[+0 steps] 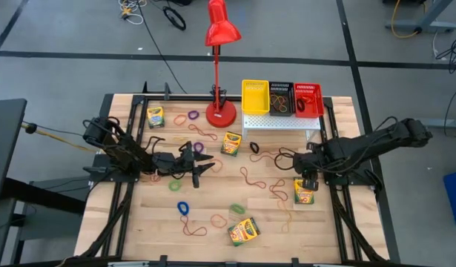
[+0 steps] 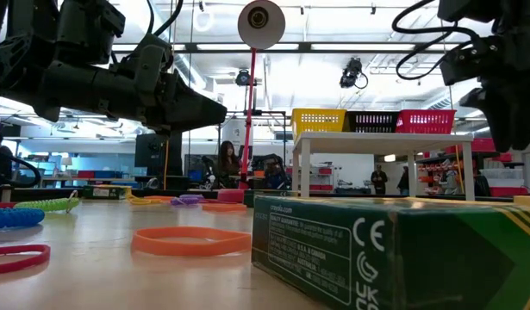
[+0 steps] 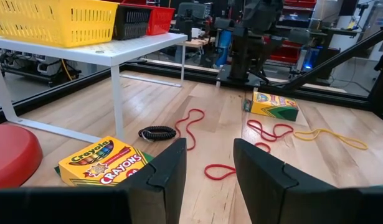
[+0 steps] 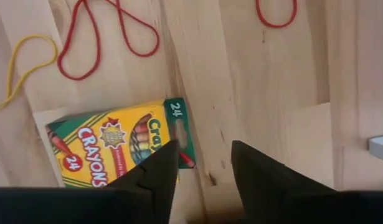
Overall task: Pick & Place Office Desk Supplies
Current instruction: Put the crayon box into the yellow bin on the shelf
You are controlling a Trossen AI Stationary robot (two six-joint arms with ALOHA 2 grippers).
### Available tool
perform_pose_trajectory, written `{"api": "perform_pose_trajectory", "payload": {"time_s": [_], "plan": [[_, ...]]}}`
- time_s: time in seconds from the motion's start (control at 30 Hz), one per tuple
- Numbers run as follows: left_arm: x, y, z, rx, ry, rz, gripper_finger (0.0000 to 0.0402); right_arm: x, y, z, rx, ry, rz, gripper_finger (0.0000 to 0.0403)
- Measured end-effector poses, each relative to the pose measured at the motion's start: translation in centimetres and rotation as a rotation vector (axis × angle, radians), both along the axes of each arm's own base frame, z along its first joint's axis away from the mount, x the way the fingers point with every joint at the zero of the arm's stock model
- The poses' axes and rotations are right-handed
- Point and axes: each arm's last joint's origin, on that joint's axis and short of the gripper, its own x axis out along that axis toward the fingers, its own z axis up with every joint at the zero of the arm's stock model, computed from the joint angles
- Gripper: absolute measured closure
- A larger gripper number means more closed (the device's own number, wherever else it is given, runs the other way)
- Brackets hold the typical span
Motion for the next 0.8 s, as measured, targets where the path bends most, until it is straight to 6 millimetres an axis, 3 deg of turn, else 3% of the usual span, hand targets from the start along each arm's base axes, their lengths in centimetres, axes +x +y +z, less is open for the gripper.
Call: {"api": "perform_pose_trajectory", "payload": {"time_s": [0.2, 0.33, 0.8], "plan": [[0.0, 0.0, 0.0, 0.0, 0.0, 0.0, 0.0261, 0.1, -0.3, -0.1, 0.06, 0.005, 0.036, 0.0206], [0.0, 0.0, 0.0, 0.0, 0.0, 0.0, 0.0261, 0.3, -0.7, -1.7, 0.156, -0.014, 0.045, 0.0194], [0.0, 0.0, -0.1, 0.002, 0.011, 0.0, 0.0261, 1.2, -1.2, -4.1, 0.202, 0.117, -0.09, 0.0193]]}}
